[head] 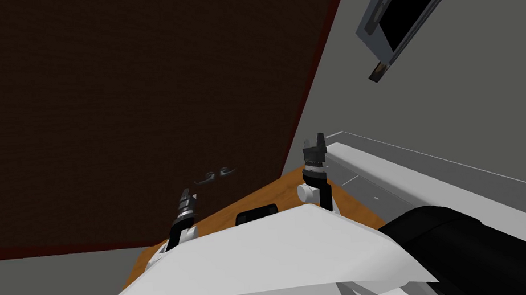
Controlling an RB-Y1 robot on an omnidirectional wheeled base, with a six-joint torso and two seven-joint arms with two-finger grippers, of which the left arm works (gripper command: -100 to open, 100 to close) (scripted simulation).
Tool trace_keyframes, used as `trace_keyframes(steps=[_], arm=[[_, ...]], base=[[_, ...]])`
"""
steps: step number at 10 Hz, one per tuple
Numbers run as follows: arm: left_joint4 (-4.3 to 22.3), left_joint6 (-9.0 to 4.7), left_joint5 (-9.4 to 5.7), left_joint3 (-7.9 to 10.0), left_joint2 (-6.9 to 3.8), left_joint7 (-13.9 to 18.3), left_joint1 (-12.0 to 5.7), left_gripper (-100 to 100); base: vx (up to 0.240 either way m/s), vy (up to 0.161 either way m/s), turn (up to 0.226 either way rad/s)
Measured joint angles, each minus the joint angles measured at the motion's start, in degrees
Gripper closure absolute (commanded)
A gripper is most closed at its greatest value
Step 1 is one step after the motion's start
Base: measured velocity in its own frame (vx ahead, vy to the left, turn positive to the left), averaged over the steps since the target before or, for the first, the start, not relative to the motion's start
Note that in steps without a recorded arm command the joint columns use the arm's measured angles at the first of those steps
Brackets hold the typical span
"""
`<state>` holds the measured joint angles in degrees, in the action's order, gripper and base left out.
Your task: Pull the door open
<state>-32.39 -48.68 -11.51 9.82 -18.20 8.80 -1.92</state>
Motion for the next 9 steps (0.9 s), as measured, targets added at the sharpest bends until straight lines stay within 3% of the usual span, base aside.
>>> trace_keyframes(steps=[2,3,4,5,6,9], arm=[[0.98,-0.46,0.19,-0.15,0.32,0.09,-1.08,-100],[3.34,-1.94,0.52,-0.64,0.77,0.33,-2.76,-100],[4.05,-2.72,0.70,-0.91,1.18,0.39,-3.58,-100],[2.09,-1.91,0.71,-0.93,1.41,0.24,-2.88,-100],[1.80,-1.62,0.71,-0.93,1.43,0.19,-2.80,100],[2.13,-1.87,0.77,-1.02,1.47,0.22,-2.85,100]], base=[[0.080,-0.039,-0.081],[0.111,-0.070,-0.129],[0.046,-0.029,-0.004],[0.014,-0.015,0.005],[0.000,0.000,0.000],[-0.004,0.005,-0.004]])
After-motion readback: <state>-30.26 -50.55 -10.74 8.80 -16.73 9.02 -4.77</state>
